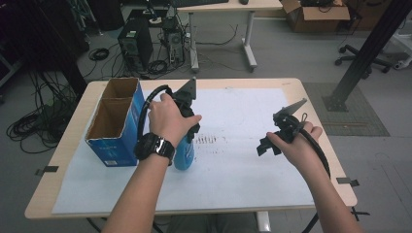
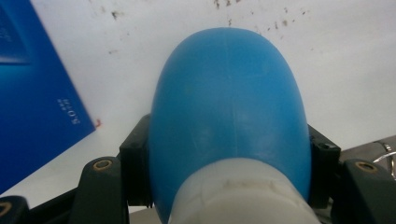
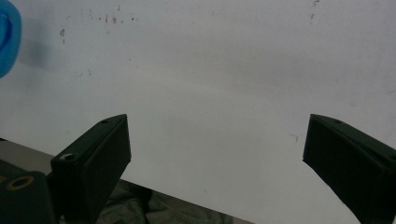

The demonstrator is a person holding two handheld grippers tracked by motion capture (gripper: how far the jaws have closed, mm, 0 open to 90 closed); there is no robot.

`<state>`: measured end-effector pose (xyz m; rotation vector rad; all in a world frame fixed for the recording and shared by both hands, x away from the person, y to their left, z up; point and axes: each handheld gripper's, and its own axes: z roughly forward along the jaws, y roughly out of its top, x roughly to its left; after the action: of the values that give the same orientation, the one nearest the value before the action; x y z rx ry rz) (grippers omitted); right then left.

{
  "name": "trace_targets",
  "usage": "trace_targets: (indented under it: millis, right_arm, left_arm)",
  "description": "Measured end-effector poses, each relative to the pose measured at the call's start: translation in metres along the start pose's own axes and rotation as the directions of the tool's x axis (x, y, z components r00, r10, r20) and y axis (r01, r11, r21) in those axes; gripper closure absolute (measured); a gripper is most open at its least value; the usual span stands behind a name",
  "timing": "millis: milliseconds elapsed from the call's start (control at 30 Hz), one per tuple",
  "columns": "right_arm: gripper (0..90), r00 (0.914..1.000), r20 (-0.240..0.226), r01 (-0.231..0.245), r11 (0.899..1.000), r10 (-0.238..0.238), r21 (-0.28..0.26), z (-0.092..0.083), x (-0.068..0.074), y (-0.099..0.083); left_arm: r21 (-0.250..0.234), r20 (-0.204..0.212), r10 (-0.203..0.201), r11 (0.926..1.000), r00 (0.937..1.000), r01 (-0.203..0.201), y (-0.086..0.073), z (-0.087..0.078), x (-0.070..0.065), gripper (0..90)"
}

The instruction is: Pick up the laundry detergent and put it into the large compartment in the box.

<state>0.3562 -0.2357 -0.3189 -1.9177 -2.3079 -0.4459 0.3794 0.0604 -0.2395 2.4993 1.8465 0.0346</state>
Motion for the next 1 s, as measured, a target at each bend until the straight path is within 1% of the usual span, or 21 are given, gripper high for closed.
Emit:
trace_targets:
  millis: [100,133,167,200,267,433,533,633,700,800,833,867,933,1000]
  right_arm:
    - [7.7,1.0,-0.001,-0.005,1.0,0.005,-0.004,-0.002,0.0,0.002]
    - [7.7,1.0,0.002,-0.005,1.0,0.005,-0.005,-0.003,0.0,0.002]
    - [7.7,1.0,0.002,-0.005,1.0,0.005,-0.005,-0.003,0.0,0.002]
    - [7.7,1.0,0.001,-0.009,1.0,0.009,-0.005,-0.005,0.0,0.004]
    - [7.8,1.0,0.002,-0.003,1.0,0.003,-0.008,-0.006,0.001,0.006]
    - [7.7,1.0,0.0,0.0,1.0,0.0,-0.016,-0.011,0.004,0.01]
    - [7.7,1.0,0.0,0.001,1.0,-0.001,-0.02,-0.014,0.005,0.013]
    - [7.7,1.0,0.002,-0.004,1.0,0.004,-0.025,-0.016,0.005,0.016]
    - [7.7,1.0,0.001,-0.004,1.0,0.004,-0.025,-0.016,0.004,0.018]
    - [7.7,0.9999,0.0,-0.017,1.0,0.017,-0.018,-0.017,0.002,0.021]
    - [7.7,0.9999,0.0,-0.017,1.0,0.017,-0.018,-0.017,0.002,0.021]
    - [7.8,0.9998,-0.001,-0.019,1.0,0.019,-0.02,-0.017,0.001,0.023]
    - [9.5,0.9997,-0.011,-0.024,1.0,0.023,-0.017,-0.016,-0.001,0.024]
    - [9.3,0.9995,-0.016,-0.026,1.0,0.026,-0.017,-0.017,-0.003,0.026]
  left_arm:
    - [-0.006,-0.003,-0.004,1.0,1.0,0.004,0.002,-0.019,0.004,37.2]
    - [-0.016,-0.006,-0.005,0.9999,1.0,0.005,0.003,-0.027,0.005,37.2]
    - [-0.016,-0.006,-0.005,0.9999,1.0,0.005,0.003,-0.027,0.005,37.2]
    - [-0.022,-0.013,-0.005,0.9997,0.9999,0.004,0.004,-0.038,0.007,37.2]
    - [-0.027,-0.016,-0.007,0.9996,0.9998,0.007,0.006,-0.051,0.01,37.2]
    - [-0.038,-0.022,-0.014,0.9992,0.9997,0.013,0.01,-0.079,0.021,37.2]
    - [-0.047,-0.028,-0.023,0.9987,0.9993,0.022,0.013,-0.094,0.029,37.3]
    - [-0.053,-0.03,-0.027,0.9983,0.9992,0.026,0.015,-0.106,0.038,37.3]
    - [-0.062,-0.029,-0.04,0.9974,0.9988,0.038,0.015,-0.114,0.045,37.3]
    - [-0.065,-0.032,-0.047,0.9969,0.9984,0.045,0.016,-0.126,0.057,37.3]
    - [-0.065,-0.032,-0.047,0.9969,0.9984,0.045,0.016,-0.126,0.057,37.3]
    - [-0.068,-0.023,-0.058,0.9961,0.998,0.056,0.016,-0.132,0.065,37.3]
    - [-0.067,-0.013,-0.08,0.9946,0.9967,0.079,0.015,-0.137,0.076,37.3]
    - [-0.067,-0.009,-0.095,0.9933,0.9954,0.094,0.014,-0.141,0.085,37.3]
